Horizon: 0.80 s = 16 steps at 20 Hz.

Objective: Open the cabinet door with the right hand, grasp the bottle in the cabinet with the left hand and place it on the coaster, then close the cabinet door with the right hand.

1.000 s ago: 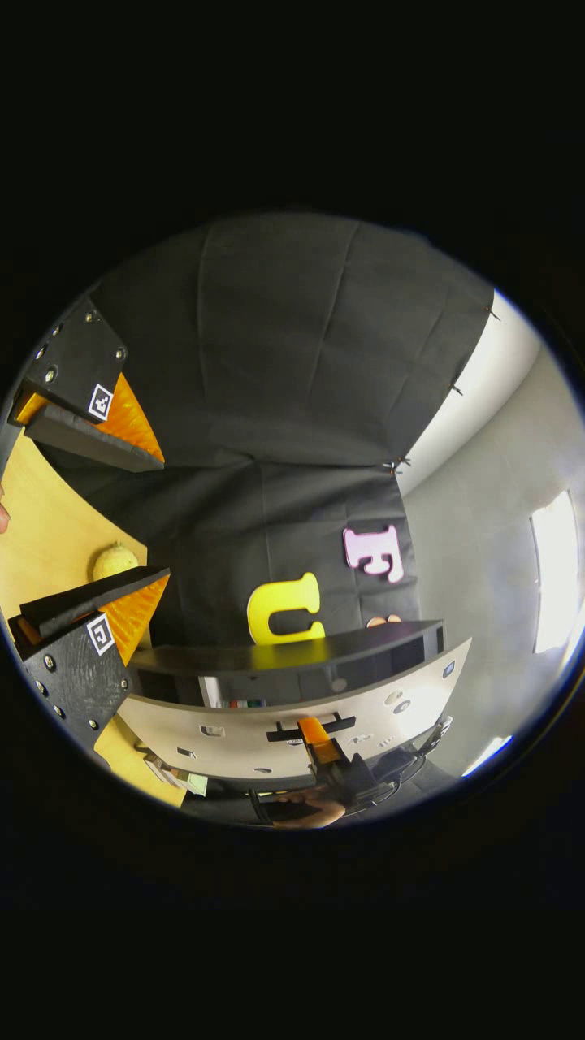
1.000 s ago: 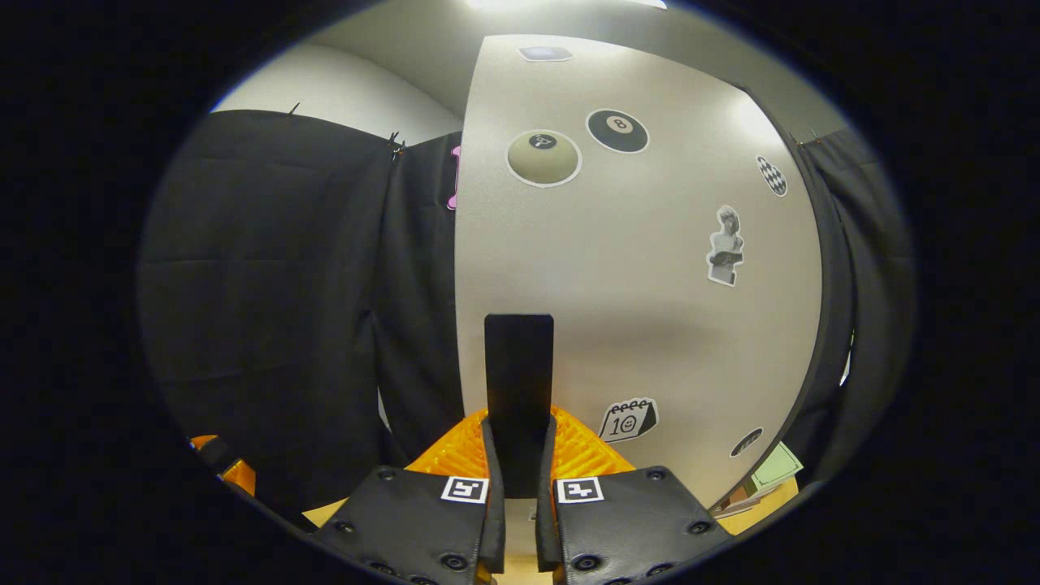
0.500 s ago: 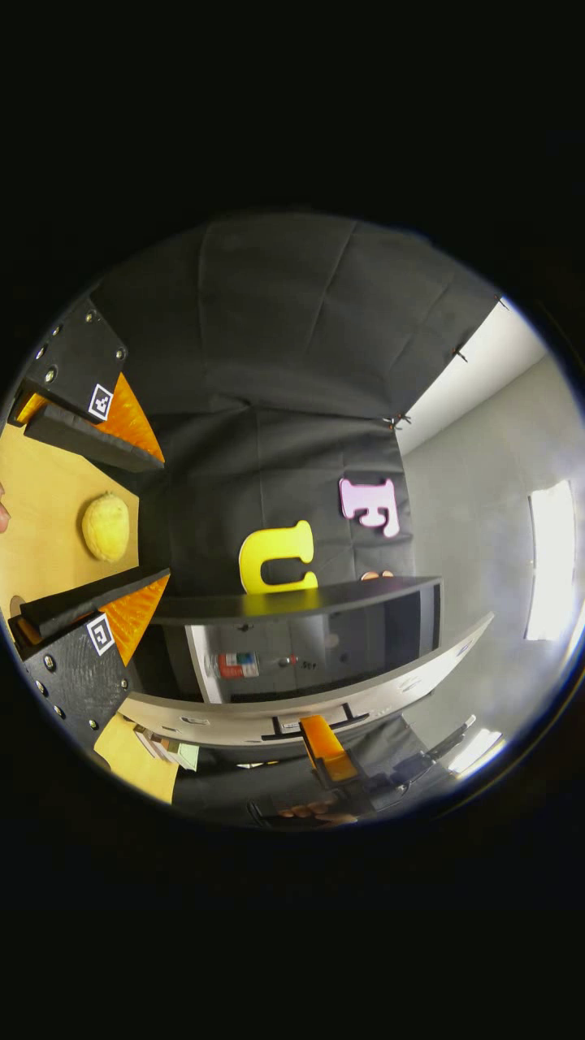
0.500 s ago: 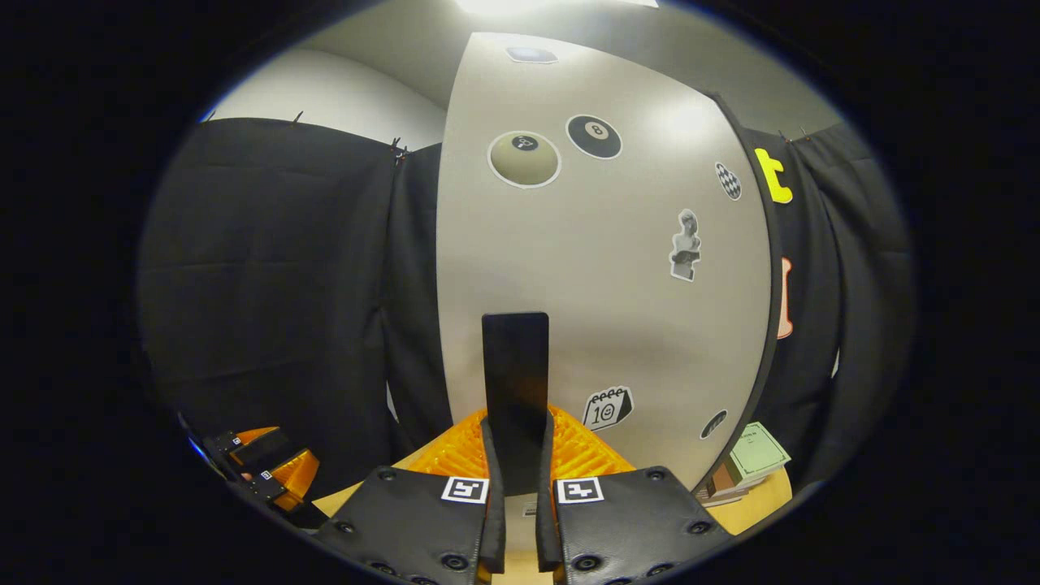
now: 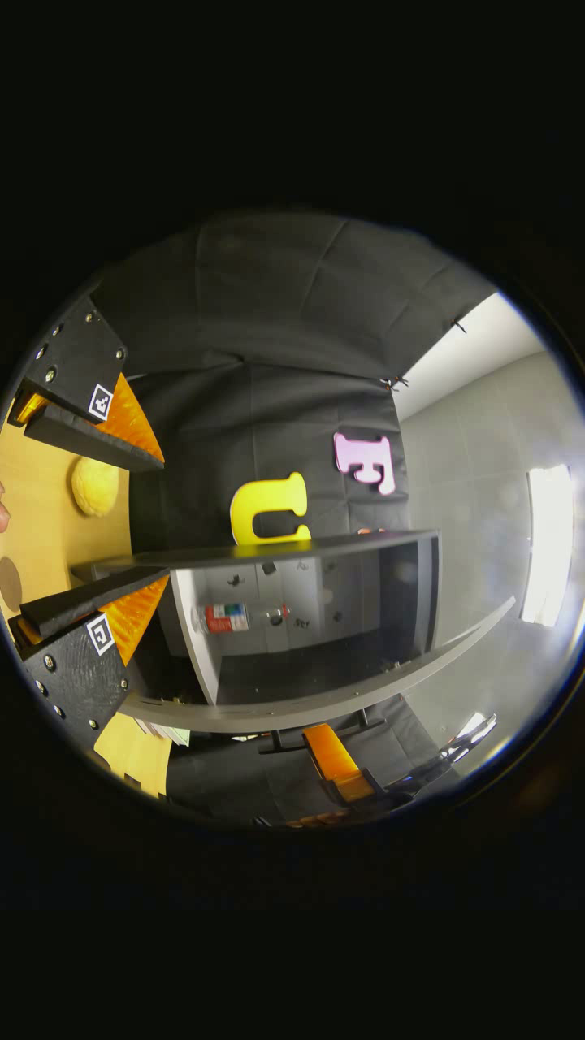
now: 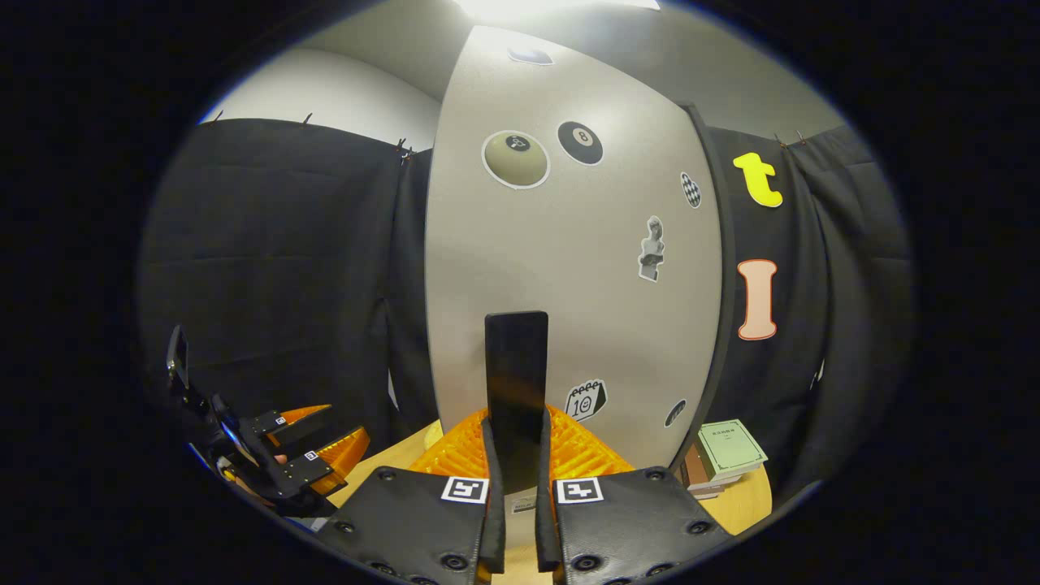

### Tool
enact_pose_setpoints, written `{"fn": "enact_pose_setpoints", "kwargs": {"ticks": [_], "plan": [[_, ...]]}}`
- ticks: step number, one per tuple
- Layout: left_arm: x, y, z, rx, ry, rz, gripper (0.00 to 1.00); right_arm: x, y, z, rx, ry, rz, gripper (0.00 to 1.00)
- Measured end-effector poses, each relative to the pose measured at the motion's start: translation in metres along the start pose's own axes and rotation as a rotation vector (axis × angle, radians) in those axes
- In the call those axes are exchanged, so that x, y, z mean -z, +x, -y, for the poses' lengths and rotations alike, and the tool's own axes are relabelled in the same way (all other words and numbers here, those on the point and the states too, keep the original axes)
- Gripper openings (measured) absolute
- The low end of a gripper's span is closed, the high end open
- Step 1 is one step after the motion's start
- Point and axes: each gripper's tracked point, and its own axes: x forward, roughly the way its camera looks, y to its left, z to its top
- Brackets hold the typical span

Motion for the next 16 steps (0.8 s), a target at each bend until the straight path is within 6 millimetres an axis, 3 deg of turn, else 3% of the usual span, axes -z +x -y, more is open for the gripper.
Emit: {"fn": "enact_pose_setpoints", "kwargs": {"ticks": [9,16], "plan": [[-0.016,0.006,0.107,0.085,-0.018,0.001,0.68,-0.002,-0.002,0.005,-0.043,-0.002,0.005,0.16],[-0.031,0.006,0.160,0.092,-0.010,0.008,0.68,-0.002,-0.017,0.025,-0.039,0.001,0.027,0.16]]}}
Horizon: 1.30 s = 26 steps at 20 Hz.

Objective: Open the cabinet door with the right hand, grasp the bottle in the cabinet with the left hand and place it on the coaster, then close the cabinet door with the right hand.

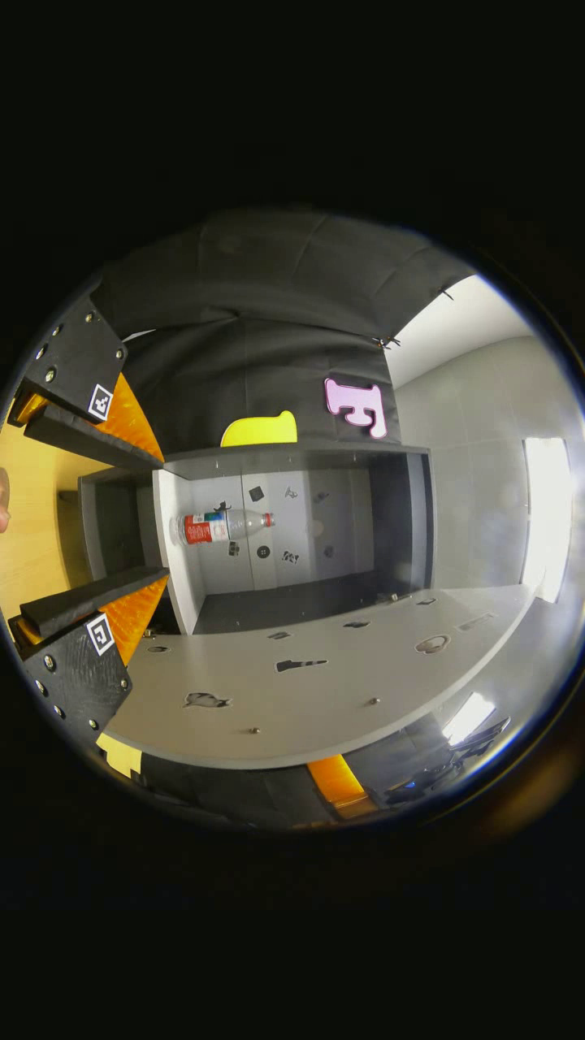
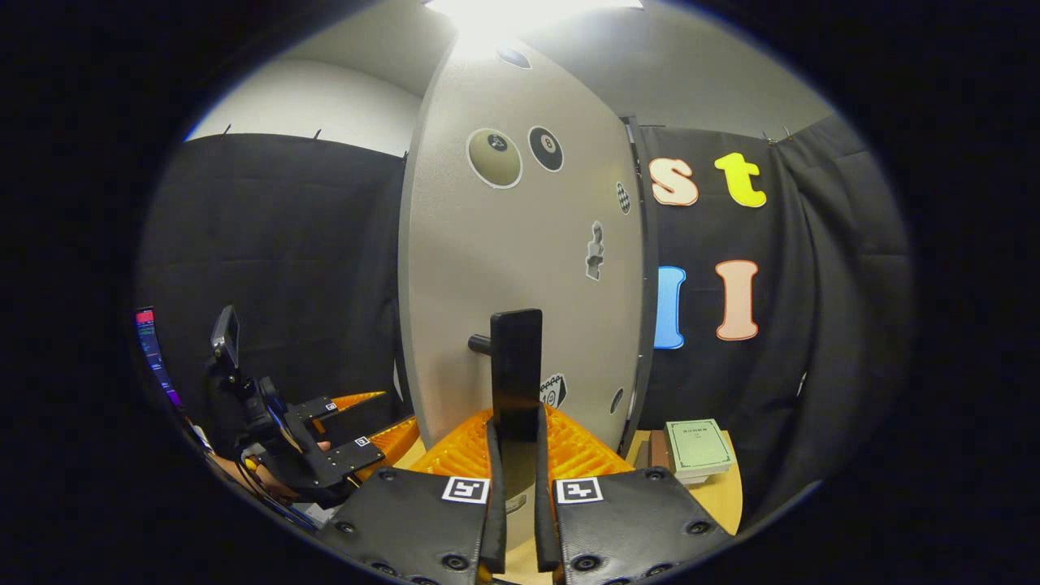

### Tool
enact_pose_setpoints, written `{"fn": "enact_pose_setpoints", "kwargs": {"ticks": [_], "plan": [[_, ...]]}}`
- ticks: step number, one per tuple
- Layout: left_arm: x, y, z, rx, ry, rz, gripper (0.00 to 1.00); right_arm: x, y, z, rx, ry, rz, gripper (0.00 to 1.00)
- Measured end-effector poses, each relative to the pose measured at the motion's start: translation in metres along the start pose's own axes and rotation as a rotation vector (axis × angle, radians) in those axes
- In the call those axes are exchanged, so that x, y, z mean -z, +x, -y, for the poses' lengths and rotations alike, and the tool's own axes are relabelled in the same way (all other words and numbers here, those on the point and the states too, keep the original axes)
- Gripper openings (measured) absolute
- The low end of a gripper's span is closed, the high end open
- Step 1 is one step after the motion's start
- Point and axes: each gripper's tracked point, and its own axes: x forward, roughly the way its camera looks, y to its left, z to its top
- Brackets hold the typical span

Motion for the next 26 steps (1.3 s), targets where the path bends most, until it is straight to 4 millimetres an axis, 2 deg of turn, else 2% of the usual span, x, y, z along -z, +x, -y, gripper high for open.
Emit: {"fn": "enact_pose_setpoints", "kwargs": {"ticks": [4,5,9,13,17,19,21,23,25,26], "plan": [[-0.007,0.003,0.027,-0.005,-0.026,0.004,0.68,0.000,-0.010,0.016,0.045,-0.018,0.015,0.16],[-0.008,0.002,0.031,-0.012,-0.027,0.004,0.68,0.000,-0.010,0.022,0.061,-0.020,0.016,0.13],[-0.014,0.005,0.047,-0.049,-0.010,0.010,0.68,0.001,-0.016,0.046,0.123,-0.026,0.024,0.16],[-0.024,0.008,0.058,-0.082,0.023,0.019,0.68,0.004,-0.021,0.035,0.034,0.024,0.038,0.16],[-0.036,0.013,0.061,-0.109,0.040,0.025,0.66,0.007,-0.044,0.031,-0.020,-0.006,0.059,0.15],[-0.041,0.018,0.062,-0.116,0.033,0.024,0.66,0.009,-0.054,0.050,0.038,-0.020,0.061,0.14],[-0.049,0.026,0.065,-0.112,0.013,0.029,0.68,0.016,-0.076,0.079,0.113,-0.022,0.065,0.14],[-0.055,0.035,0.067,-0.103,-0.004,0.031,0.68,0.027,-0.085,0.100,0.181,-0.013,0.058,0.15],[-0.060,0.043,0.067,-0.097,-0.010,0.034,0.66,0.036,-0.078,0.117,0.236,-0.017,0.039,0.48],[-0.064,0.047,0.065,-0.095,-0.008,0.038,0.66,0.043,-0.081,0.125,0.276,-0.024,0.029,0.72]]}}
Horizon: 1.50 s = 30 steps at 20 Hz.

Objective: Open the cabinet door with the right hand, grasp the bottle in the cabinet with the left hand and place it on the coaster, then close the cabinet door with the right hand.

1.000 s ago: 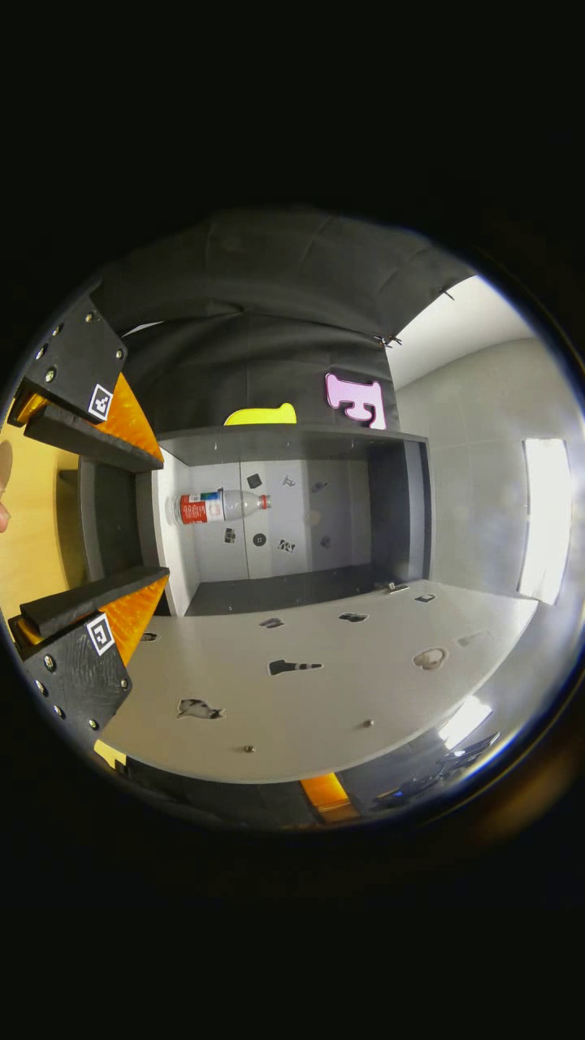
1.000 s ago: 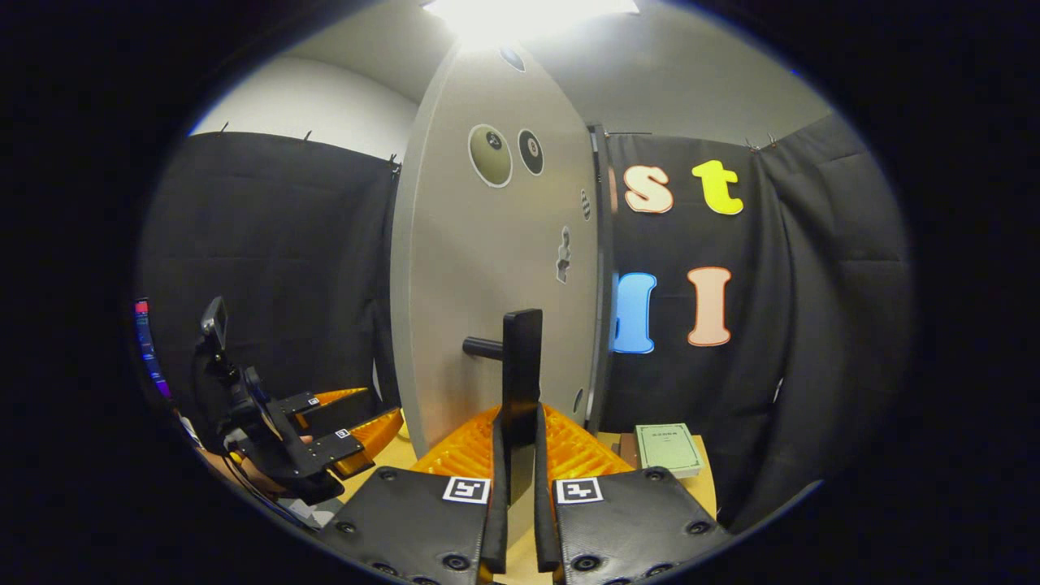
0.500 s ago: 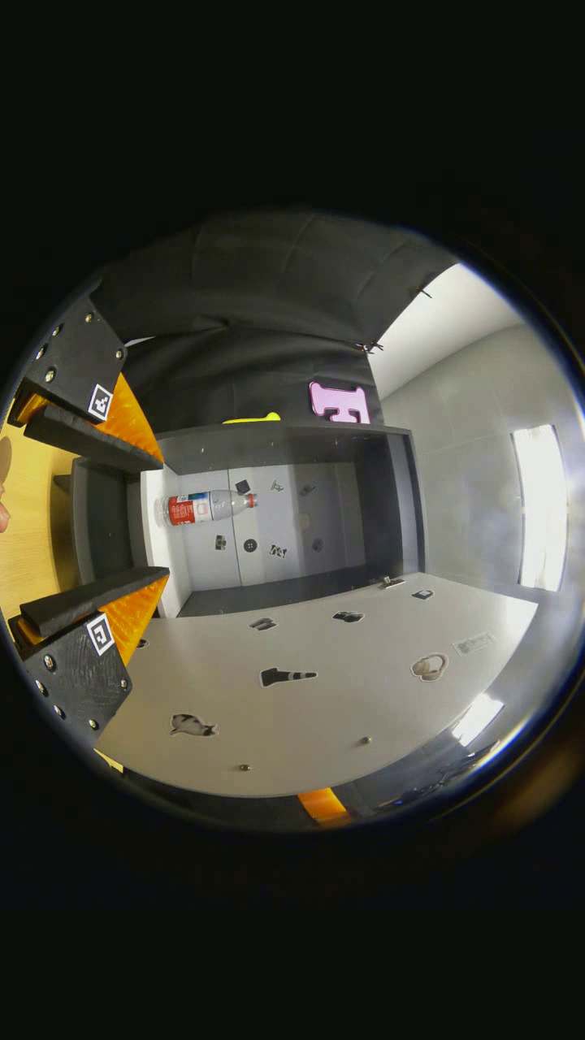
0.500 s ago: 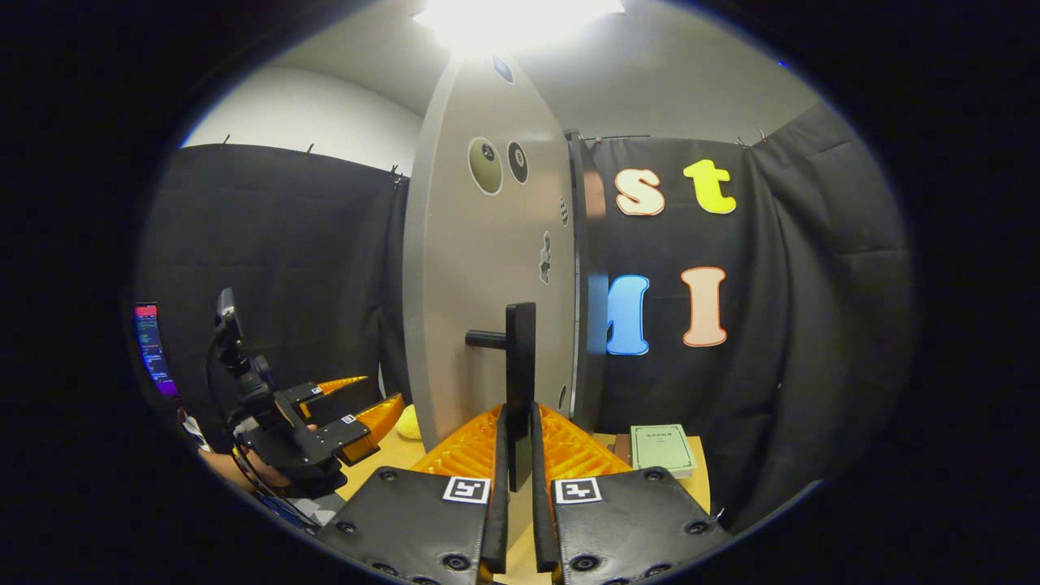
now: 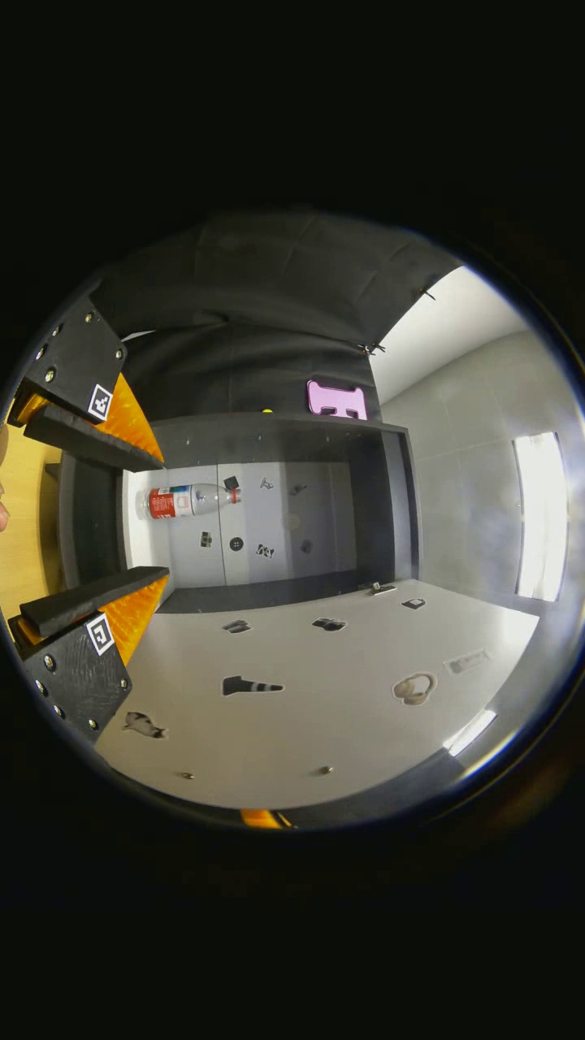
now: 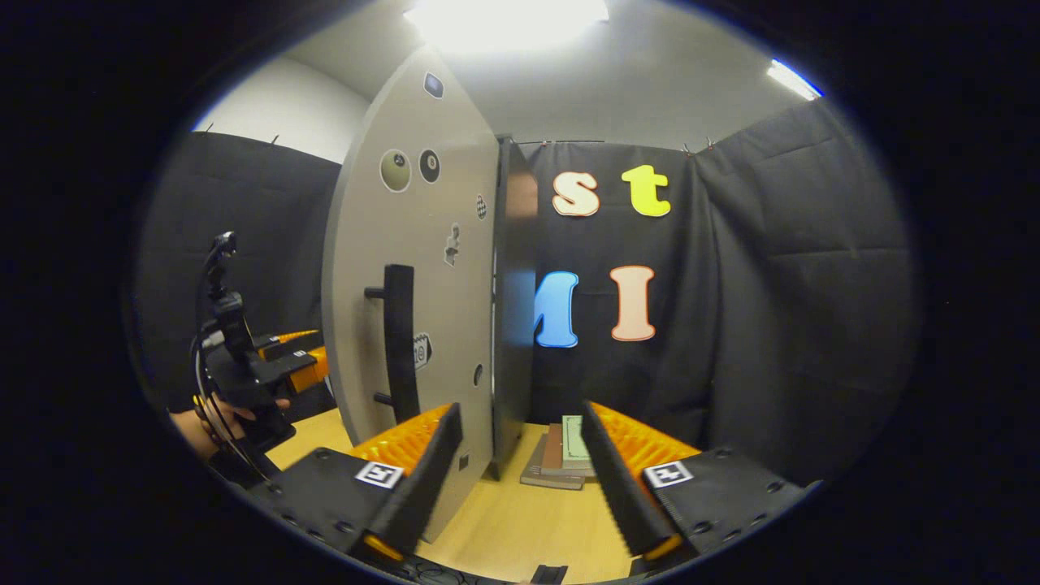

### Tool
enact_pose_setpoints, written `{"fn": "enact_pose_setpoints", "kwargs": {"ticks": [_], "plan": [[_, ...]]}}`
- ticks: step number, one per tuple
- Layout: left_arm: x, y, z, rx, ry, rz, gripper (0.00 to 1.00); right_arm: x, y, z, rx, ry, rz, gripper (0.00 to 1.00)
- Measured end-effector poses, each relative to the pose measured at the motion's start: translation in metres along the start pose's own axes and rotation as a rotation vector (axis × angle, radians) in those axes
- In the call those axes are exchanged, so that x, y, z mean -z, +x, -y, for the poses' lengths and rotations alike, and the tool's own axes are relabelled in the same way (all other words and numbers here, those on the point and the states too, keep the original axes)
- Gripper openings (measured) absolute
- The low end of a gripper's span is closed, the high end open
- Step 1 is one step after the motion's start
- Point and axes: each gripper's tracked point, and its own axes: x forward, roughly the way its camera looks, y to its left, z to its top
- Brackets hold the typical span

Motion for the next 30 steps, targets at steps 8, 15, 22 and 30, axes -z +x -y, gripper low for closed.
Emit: {"fn": "enact_pose_setpoints", "kwargs": {"ticks": [8,15,22,30], "plan": [[-0.015,0.055,-0.016,0.027,-0.004,0.012,0.65,0.030,0.018,0.035,0.162,0.041,-0.048,0.94],[-0.013,0.135,-0.032,0.065,-0.016,0.003,0.67,0.036,0.041,0.054,0.275,0.109,-0.063,0.96],[0.004,0.198,-0.031,0.120,-0.013,-0.020,0.68,0.045,0.056,0.067,0.383,0.119,-0.087,0.96],[0.038,0.261,-0.046,0.126,-0.042,-0.072,0.67,0.067,0.068,0.073,0.470,0.140,-0.132,0.96]]}}
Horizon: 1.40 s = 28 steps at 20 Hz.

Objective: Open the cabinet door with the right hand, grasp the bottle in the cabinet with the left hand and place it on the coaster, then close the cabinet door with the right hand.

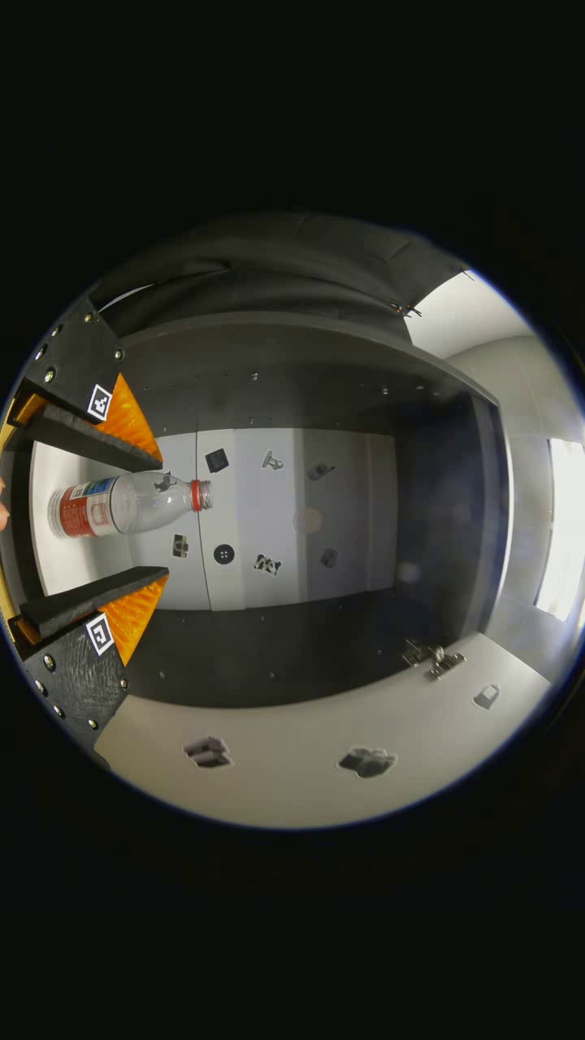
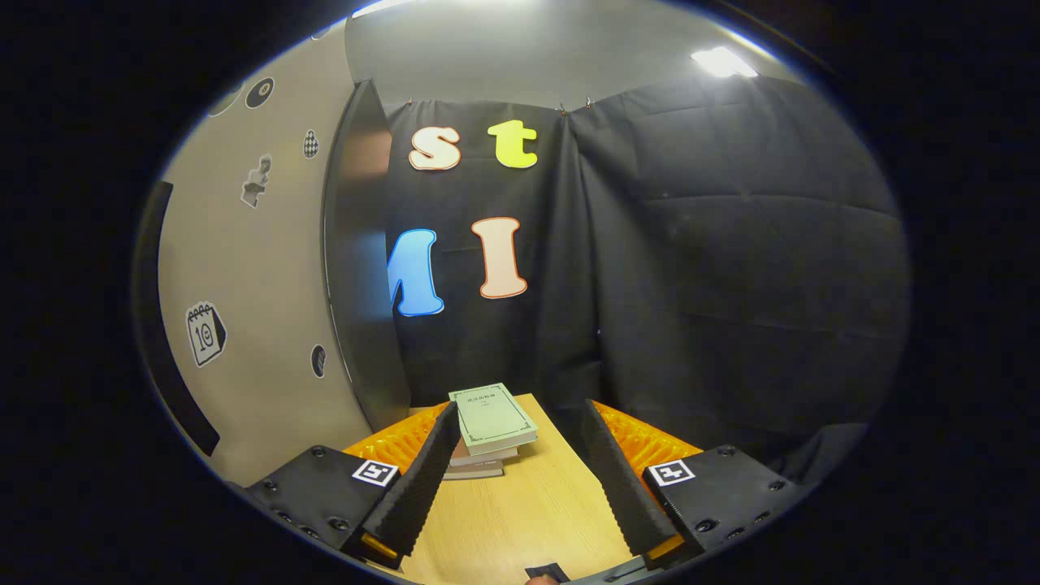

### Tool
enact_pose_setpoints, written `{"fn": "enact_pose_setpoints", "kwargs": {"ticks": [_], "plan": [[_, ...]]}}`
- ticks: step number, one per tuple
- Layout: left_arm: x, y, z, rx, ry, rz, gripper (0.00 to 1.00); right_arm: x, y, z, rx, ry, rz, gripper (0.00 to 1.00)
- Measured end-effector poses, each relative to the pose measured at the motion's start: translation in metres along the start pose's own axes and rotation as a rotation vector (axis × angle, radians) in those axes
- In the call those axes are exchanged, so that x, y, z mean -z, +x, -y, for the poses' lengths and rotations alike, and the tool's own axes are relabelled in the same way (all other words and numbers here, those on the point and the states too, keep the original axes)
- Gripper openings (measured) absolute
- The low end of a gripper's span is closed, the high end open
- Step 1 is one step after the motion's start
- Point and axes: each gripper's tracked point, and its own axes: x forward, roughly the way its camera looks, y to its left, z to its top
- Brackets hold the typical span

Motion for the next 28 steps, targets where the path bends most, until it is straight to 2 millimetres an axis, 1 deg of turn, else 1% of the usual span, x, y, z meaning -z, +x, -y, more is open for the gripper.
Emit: {"fn": "enact_pose_setpoints", "kwargs": {"ticks": [3,9,13,15,17,19,20,25,28], "plan": [[0.014,0.018,-0.010,-0.004,0.004,-0.019,0.67,0.006,0.005,-0.003,0.020,0.003,-0.014,0.96],[0.039,0.043,-0.011,0.013,-0.009,-0.064,0.68,0.016,0.009,-0.010,0.047,-0.006,-0.032,0.96],[0.054,0.052,-0.012,0.017,-0.004,-0.100,0.67,0.017,0.006,-0.010,0.059,-0.010,-0.034,0.96],[0.056,0.054,-0.011,0.017,-0.005,-0.106,0.68,0.017,0.003,-0.009,0.059,-0.009,-0.034,0.96],[0.054,0.050,-0.012,0.017,-0.016,-0.103,0.68,0.018,0.001,-0.007,0.059,-0.012,-0.034,0.96],[0.052,0.046,-0.013,0.014,-0.030,-0.099,0.64,0.018,-0.001,-0.007,0.054,-0.014,-0.033,0.96],[0.049,0.042,-0.014,0.013,-0.039,-0.093,0.65,0.017,-0.003,-0.006,0.049,-0.013,-0.032,0.96],[0.028,0.011,-0.021,-0.006,-0.041,-0.059,0.65,0.015,-0.006,-0.008,0.011,-0.015,-0.020,0.96],[0.016,-0.013,-0.025,-0.026,-0.029,-0.040,0.65,0.014,-0.007,-0.011,-0.023,-0.016,-0.014,0.96]]}}
